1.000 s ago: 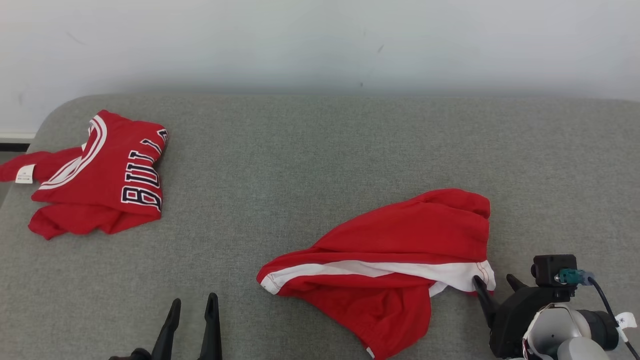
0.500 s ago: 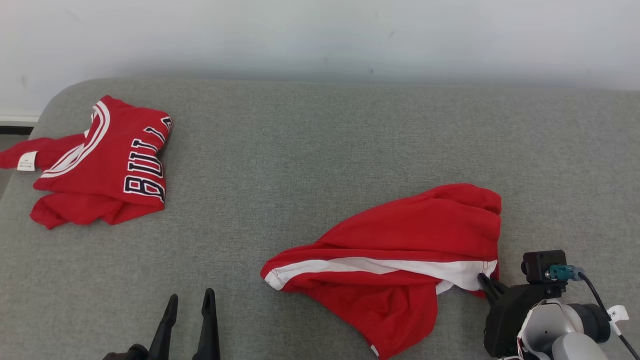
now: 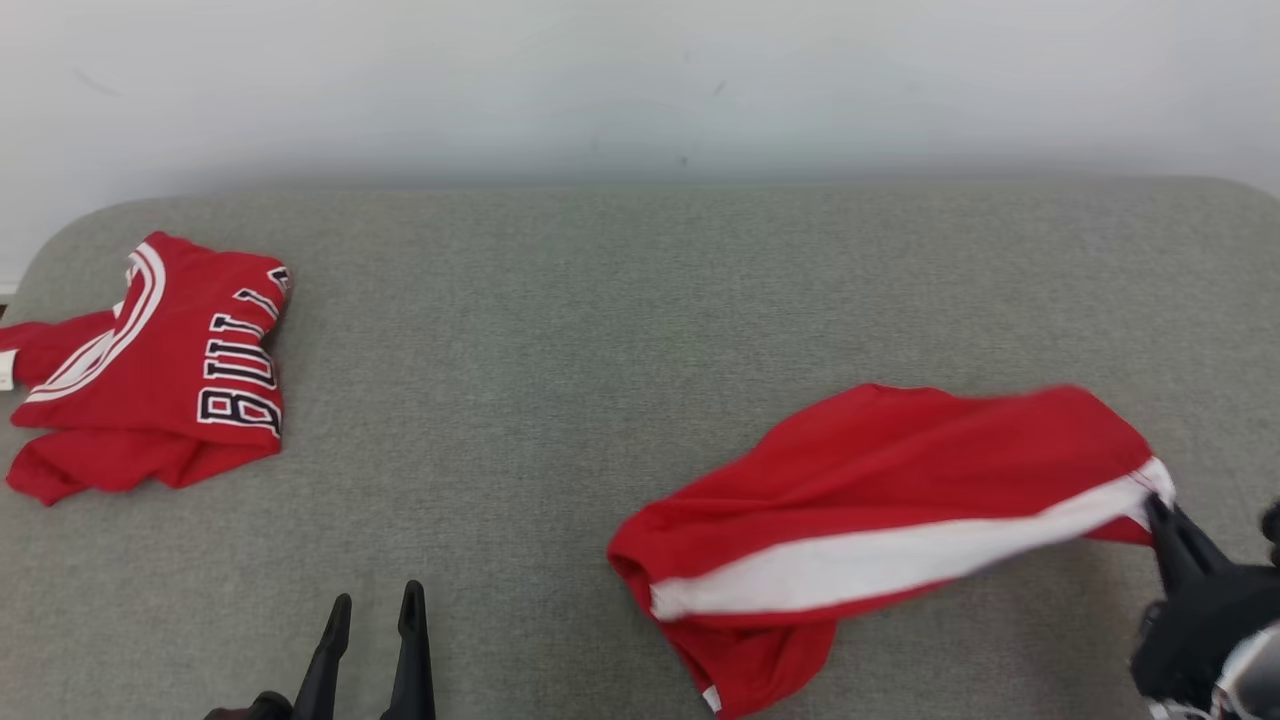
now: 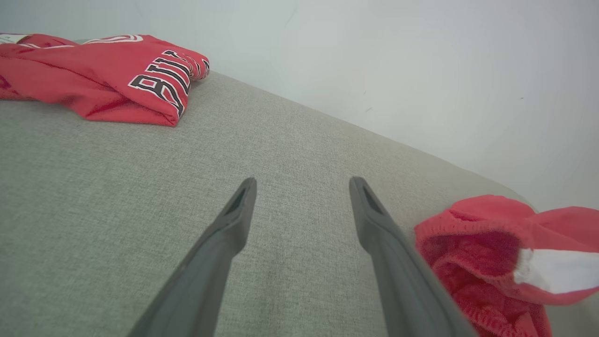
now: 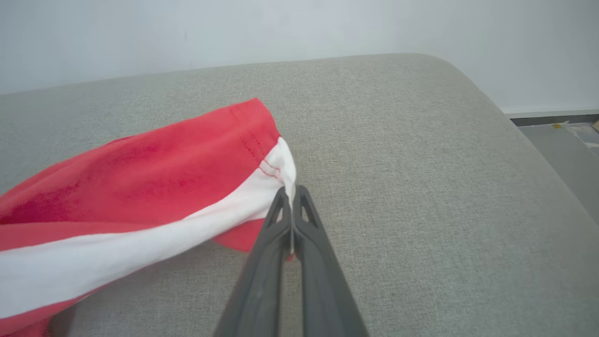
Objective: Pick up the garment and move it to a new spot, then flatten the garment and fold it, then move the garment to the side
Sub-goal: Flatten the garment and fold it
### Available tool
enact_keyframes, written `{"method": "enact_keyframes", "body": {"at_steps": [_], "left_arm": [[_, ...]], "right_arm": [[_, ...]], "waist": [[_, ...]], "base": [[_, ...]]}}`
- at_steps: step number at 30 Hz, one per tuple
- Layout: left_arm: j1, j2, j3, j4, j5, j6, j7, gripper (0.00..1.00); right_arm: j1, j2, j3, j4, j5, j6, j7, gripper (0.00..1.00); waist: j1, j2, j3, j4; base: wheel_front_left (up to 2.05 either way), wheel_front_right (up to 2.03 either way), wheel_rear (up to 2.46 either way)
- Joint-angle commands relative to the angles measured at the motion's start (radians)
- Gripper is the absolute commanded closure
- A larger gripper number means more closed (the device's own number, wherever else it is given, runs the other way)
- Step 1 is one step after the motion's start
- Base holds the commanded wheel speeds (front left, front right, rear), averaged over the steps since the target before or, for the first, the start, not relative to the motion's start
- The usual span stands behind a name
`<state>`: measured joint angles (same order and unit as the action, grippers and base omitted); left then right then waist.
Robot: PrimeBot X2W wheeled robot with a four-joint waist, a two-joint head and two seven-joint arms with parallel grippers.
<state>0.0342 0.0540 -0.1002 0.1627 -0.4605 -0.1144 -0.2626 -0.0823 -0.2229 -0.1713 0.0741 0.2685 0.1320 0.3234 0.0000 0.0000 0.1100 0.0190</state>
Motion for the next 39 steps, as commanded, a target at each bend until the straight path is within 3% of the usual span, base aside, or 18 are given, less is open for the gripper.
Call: {"method": "enact_keyframes", "body": {"at_steps": [1,7,9,17,23,31,39], "left_arm": [[0.000,-0.003,0.001,0.003,0.006,-0.001,-0.003,0.00],[-0.008,-0.003,-0.008,0.012,0.006,-0.006,-0.003,0.00],[-0.015,-0.003,-0.012,0.018,0.008,-0.008,-0.003,0.00],[-0.020,-0.002,-0.053,0.051,0.000,-0.010,0.006,0.00],[-0.021,0.038,-0.171,0.061,-0.034,-0.017,0.100,0.00],[-0.033,0.097,-0.318,0.042,-0.095,-0.016,0.199,0.00],[-0.015,0.084,-0.326,0.076,-0.120,-0.002,0.173,0.00]], "right_arm": [[0.036,0.012,-0.031,-0.030,-0.009,-0.002,0.016,1.00],[0.128,0.050,-0.125,-0.078,-0.065,-0.002,0.059,1.00],[0.138,0.071,-0.140,-0.059,-0.079,-0.002,0.056,0.00],[0.147,0.126,-0.143,-0.006,-0.084,-0.002,-0.001,0.00],[0.181,0.161,-0.081,-0.046,-0.063,-0.002,-0.061,0.00],[0.242,0.172,0.058,-0.107,-0.031,-0.002,-0.132,0.00],[0.296,0.160,0.290,-0.162,-0.054,-0.002,-0.345,0.00]], "waist": [[0.0000,0.0000,-0.005,-0.019],[0.0000,0.0000,-0.005,-0.045],[0.0000,0.0000,-0.005,-0.050],[0.0000,0.0000,-0.011,-0.054],[0.0000,0.0000,-0.038,-0.055],[0.0000,0.0000,-0.077,-0.080],[0.0000,0.0000,-0.105,-0.148]], "base": [[0.00,0.00,0.00],[0.00,0.00,0.00],[0.00,0.00,0.00],[0.00,0.00,0.00],[0.00,0.00,0.00],[0.00,0.00,0.00],[0.00,0.00,0.00]]}}
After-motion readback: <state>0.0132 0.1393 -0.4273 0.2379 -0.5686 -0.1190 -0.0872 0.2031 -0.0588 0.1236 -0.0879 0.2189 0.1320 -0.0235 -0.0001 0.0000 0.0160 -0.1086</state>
